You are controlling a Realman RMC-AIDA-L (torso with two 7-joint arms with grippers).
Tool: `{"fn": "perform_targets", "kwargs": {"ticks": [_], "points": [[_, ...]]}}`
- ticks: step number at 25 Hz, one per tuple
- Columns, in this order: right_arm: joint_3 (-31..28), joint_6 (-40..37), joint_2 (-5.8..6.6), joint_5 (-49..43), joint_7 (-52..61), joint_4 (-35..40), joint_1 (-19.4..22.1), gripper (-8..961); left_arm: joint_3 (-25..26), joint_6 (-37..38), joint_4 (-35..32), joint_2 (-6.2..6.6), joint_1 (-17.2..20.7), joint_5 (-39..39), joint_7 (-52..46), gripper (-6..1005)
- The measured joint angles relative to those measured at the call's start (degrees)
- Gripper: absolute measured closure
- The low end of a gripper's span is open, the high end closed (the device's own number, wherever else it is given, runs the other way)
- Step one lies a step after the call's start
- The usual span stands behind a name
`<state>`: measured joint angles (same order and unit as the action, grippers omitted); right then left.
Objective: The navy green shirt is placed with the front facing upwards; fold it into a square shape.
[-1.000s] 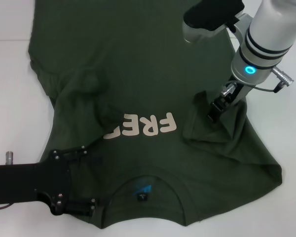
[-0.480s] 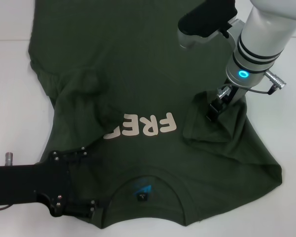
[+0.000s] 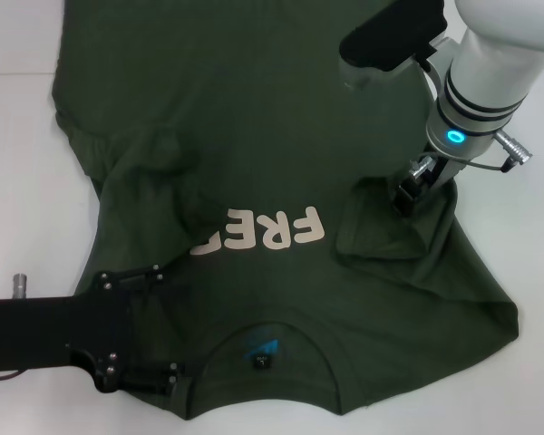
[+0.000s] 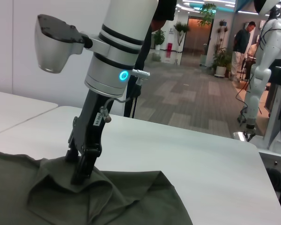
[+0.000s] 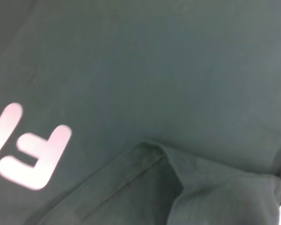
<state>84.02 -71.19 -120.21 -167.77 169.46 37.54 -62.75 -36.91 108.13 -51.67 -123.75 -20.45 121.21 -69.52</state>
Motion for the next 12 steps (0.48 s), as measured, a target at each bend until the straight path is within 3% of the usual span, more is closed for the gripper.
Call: {"fn": "perform_targets", "kwargs": {"ticks": [12], "points": [[0.3, 4.8, 0.19, 0.1, -2.0, 0.7, 0.4, 227, 0.0, -0.1, 0.0, 0.13, -0.6, 0.1, -0.1, 96]]}}
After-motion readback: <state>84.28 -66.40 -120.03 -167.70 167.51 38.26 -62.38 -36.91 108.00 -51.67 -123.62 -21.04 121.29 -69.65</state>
